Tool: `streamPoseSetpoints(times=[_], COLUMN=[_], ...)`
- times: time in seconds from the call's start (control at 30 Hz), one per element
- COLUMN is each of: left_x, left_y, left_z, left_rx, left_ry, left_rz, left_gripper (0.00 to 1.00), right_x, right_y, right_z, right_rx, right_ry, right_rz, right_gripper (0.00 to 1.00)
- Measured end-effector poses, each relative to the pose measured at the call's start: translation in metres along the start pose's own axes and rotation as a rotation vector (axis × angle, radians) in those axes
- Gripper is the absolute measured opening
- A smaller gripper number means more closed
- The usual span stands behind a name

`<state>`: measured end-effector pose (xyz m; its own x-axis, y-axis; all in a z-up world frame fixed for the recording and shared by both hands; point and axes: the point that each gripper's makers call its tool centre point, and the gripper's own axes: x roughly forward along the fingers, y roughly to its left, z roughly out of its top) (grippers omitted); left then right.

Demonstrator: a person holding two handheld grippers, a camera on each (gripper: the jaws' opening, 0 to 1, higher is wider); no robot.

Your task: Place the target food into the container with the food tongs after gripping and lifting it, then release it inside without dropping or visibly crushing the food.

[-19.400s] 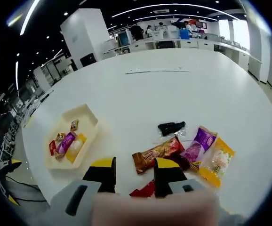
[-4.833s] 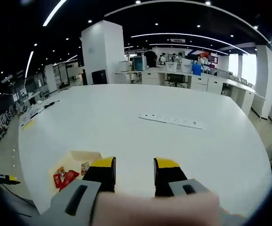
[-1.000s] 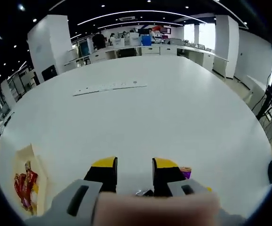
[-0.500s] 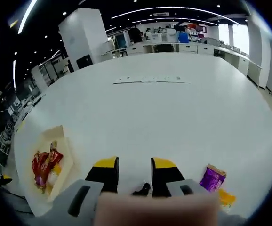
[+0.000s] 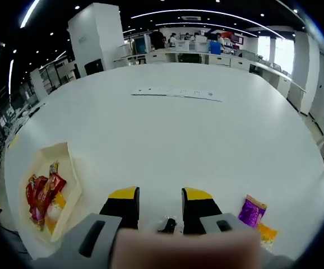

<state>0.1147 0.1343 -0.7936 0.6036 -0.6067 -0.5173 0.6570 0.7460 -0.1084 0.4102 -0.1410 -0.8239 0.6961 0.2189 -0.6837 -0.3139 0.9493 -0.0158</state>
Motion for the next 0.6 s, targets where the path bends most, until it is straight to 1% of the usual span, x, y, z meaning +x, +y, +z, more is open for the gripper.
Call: streamPoseSetpoints(times=[0.03,0.07,0.1,0.23,0.3,0.37,0.43,0.6], left_x=[0.000,0.000,0.000,0.000,0.000,0.000,0.000,0.000], left_y=[0.000,0.000,0.000,0.000,0.000,0.001,0.001,0.000], left_z=[0.000,0.000,0.001,0.000,0.000,0.000,0.000,0.000], left_rx=[0.001,0.002,0.001,0.001,0.002,0.003,0.003,0.008], left_ry=[0.000,-0.002,-0.003,-0.002,-0.002,-0.001,-0.002,0.001], left_rz=[0.000,0.001,0.000,0.001,0.002,0.003,0.004,0.002], left_gripper=[0.94,0.94,0.94,0.94,0.94,0.94,0.94,0.94], right_x=[0.000,0.000,0.000,-0.001,-0.001,-0.002,-0.004,-0.005], right_y=[0.001,0.004,0.005,0.010,0.008,0.004,0.001,-0.001], right_z=[0.000,0.000,0.001,0.002,0.003,0.004,0.004,0.006], right_rx=[-0.015,-0.051,-0.065,-0.104,-0.104,-0.074,-0.053,-0.036], right_ry=[0.001,-0.004,-0.017,-0.034,-0.041,-0.055,-0.070,-0.088], right_rz=[-0.006,-0.009,-0.022,-0.032,-0.034,-0.034,-0.026,-0.009], right_gripper=[0.29,0.29,0.28,0.25,0.23,0.21,0.21,0.19])
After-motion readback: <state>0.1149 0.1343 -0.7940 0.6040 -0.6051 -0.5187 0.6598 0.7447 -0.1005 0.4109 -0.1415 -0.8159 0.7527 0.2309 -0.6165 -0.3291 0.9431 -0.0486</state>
